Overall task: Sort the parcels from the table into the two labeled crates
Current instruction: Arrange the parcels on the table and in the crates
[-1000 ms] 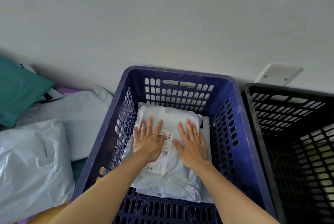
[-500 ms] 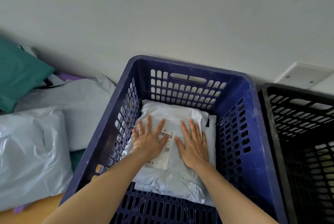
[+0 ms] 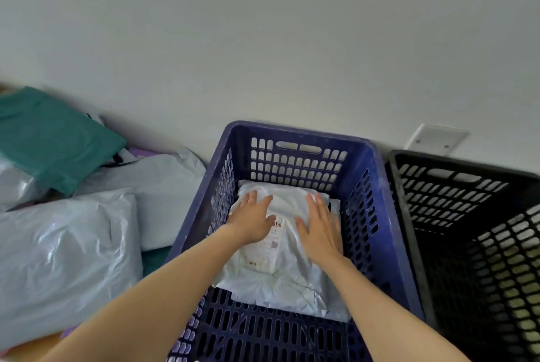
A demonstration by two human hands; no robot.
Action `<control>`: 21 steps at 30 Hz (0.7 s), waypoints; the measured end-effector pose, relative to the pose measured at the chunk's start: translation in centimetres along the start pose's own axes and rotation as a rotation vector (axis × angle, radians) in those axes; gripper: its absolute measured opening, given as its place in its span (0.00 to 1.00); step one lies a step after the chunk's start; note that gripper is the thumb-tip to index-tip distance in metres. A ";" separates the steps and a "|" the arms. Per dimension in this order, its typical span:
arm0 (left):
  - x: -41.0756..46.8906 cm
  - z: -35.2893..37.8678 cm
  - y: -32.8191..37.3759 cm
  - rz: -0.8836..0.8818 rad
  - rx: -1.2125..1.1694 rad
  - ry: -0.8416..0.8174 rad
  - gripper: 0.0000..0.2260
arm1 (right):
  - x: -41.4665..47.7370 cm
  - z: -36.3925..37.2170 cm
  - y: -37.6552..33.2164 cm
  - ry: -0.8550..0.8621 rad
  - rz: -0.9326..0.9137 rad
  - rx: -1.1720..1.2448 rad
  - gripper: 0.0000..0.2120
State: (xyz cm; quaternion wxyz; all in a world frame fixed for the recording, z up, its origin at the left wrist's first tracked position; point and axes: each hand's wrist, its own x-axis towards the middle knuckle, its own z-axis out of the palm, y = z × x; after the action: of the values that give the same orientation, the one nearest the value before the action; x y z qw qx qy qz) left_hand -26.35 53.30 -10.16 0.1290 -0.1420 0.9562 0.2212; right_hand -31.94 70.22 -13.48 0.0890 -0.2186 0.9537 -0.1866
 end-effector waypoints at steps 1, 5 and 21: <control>-0.6 -0.9 0.4 0.043 -0.045 0.013 0.27 | -0.4 -0.8 -0.5 0.037 -0.003 0.036 0.31; -3.5 -4.3 1.3 0.230 -0.167 0.111 0.24 | -1.8 -4.1 -3.6 0.219 -0.049 0.109 0.30; -18.0 -14.1 -12.7 0.302 -0.226 0.468 0.22 | -10.1 -4.8 -21.8 0.482 -0.208 0.227 0.29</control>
State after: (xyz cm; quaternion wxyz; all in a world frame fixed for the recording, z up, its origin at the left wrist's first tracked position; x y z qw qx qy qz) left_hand -8.13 39.75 2.80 -0.1458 -0.0587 0.9396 0.3040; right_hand -15.78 58.12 0.44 -0.1359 -0.2534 0.8927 -0.3469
